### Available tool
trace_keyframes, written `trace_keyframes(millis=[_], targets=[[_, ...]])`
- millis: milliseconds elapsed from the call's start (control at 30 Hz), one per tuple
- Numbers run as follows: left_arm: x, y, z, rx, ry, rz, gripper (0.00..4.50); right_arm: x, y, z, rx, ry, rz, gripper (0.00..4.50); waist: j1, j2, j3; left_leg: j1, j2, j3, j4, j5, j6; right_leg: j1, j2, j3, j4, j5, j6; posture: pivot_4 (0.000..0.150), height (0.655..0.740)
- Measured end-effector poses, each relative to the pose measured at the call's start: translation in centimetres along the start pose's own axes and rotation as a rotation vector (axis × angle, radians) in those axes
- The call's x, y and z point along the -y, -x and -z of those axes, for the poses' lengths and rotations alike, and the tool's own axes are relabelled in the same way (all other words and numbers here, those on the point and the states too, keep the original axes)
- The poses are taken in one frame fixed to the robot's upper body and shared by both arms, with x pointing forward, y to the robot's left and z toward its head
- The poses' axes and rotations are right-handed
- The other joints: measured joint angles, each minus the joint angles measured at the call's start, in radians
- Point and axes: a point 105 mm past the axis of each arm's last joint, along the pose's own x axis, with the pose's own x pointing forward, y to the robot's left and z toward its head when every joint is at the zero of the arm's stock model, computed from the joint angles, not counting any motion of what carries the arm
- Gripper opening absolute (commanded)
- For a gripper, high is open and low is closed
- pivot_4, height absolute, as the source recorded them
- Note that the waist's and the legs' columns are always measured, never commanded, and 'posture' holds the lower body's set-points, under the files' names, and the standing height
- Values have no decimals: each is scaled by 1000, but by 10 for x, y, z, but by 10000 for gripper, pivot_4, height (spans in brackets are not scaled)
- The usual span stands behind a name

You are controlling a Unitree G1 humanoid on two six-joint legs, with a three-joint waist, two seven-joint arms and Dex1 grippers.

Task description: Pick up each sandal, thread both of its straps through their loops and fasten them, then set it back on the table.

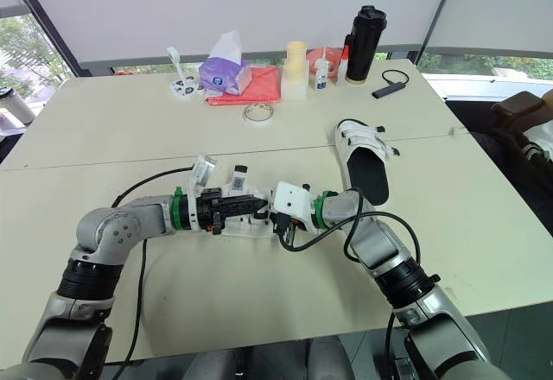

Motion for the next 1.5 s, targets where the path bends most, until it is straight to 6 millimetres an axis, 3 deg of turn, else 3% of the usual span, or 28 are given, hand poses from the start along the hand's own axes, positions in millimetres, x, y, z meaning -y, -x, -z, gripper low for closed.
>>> trace_keyframes(millis=[100,200,433,900,1367,1500], targets=[[0,-2,0,24,64,3,557,0,1,1,-4,-3,3,0,5,0,0,1,0,0,0,0,0,1,0,0,1,0,0,1500,7400],[-5,-4,3,21,102,-26,9120,1,2,2,-9,-3,5,0,12,0,0,2,0,0,1,0,0,1,0,0,2,0,-1,1500,7400],[-3,-7,1,47,124,-32,43598,1,2,3,-13,-6,7,0,14,0,-1,2,0,0,1,0,-1,2,0,0,2,0,-1,1500,7400],[-10,-14,-2,59,119,-92,44408,2,2,6,-19,-14,11,0,17,-2,-4,3,0,2,2,0,-1,3,0,0,3,-1,-1,1500,7400],[-19,-8,-72,274,62,-150,44408,2,1,5,-14,-9,9,0,14,-3,-4,3,-1,2,3,1,-2,3,1,0,4,1,2,1500,7400],[-27,-1,-67,157,-117,-216,44408,2,1,4,-13,-7,7,0,13,-3,-4,3,-1,3,2,1,-2,2,1,0,3,0,-1,1500,7400]])
